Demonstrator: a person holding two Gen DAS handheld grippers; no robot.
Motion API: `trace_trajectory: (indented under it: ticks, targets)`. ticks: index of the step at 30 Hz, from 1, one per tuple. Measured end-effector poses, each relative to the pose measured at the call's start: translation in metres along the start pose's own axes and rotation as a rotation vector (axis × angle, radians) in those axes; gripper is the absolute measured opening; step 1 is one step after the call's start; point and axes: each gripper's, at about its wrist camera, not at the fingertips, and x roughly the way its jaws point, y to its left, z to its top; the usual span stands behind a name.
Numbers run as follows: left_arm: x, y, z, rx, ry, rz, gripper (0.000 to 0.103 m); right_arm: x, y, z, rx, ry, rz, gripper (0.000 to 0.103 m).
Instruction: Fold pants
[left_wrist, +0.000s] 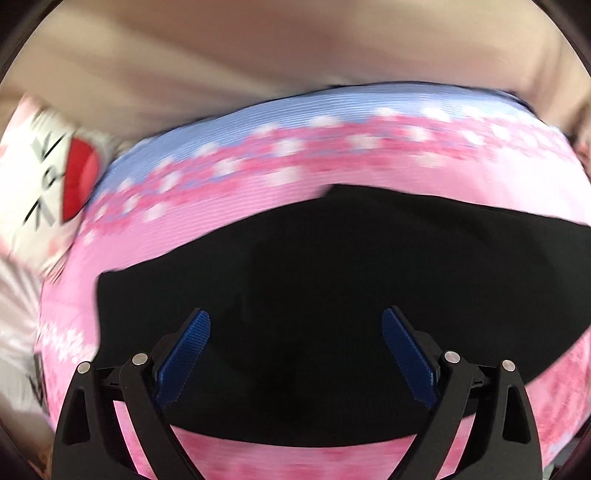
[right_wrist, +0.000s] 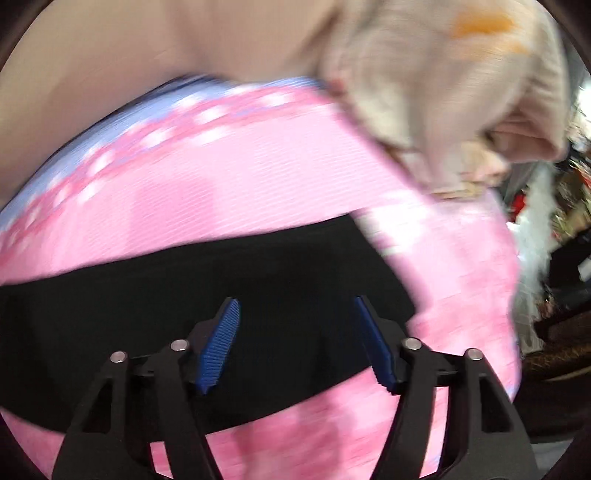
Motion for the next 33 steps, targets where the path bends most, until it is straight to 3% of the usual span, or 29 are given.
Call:
trace_trajectory:
  ticks: [3,6,8,9,10,15,18,21,23,25,28,30,31,33]
  targets:
    - [-0.007,-0.047,0.003,0.059,-0.002,-0.029,0.092,0.025,-0.026,0.013,0.031,0.033,0.083,0.053]
    - [-0.010,-0.082,0.008,0.097,0.004,-0.036,0.092,0.049,-0.027,0.019,-0.011,0.066,0.105,0.051]
    - [-0.011,-0.101,0.011,0.107,0.006,-0.039,0.092,0.064,-0.026,0.019,-0.035,0.100,0.152,0.034]
    - [-0.012,-0.107,0.011,0.108,0.007,-0.037,0.092,0.072,-0.023,0.019,-0.054,0.111,0.172,0.017]
    - [-0.012,-0.112,0.013,0.110,0.008,-0.035,0.092,0.069,-0.020,0.020,-0.087,0.103,0.193,0.010]
    - [-0.011,-0.134,0.017,0.088,0.010,-0.007,0.092,0.037,-0.036,0.045,-0.085,-0.045,0.205,0.008]
    - [-0.002,-0.144,0.016,0.080,0.025,0.008,0.092,0.080,-0.027,0.039,-0.165,0.072,0.177,0.012]
    - [0.008,-0.150,0.012,0.091,0.041,0.046,0.092,0.073,-0.030,0.039,-0.112,0.052,0.186,0.024]
    - [0.008,-0.149,0.009,0.091,0.036,0.063,0.093,0.035,-0.027,0.039,-0.057,-0.043,0.197,0.024]
    - [0.006,-0.146,0.008,0.075,0.024,0.073,0.093,0.004,0.003,0.034,-0.128,-0.073,0.298,0.023]
    - [0.015,-0.136,0.011,0.031,0.030,0.087,0.093,-0.001,0.085,0.013,-0.287,0.017,0.475,0.022]
    - [0.025,-0.130,0.021,0.006,0.036,0.099,0.093,0.004,0.140,-0.006,-0.398,0.055,0.547,0.022]
    - [0.029,-0.128,0.025,0.001,0.031,0.103,0.093,0.009,0.164,-0.013,-0.444,0.074,0.564,0.019]
    - [0.044,-0.126,0.035,0.015,0.044,0.130,0.093,0.032,0.192,-0.018,-0.507,0.079,0.504,0.017]
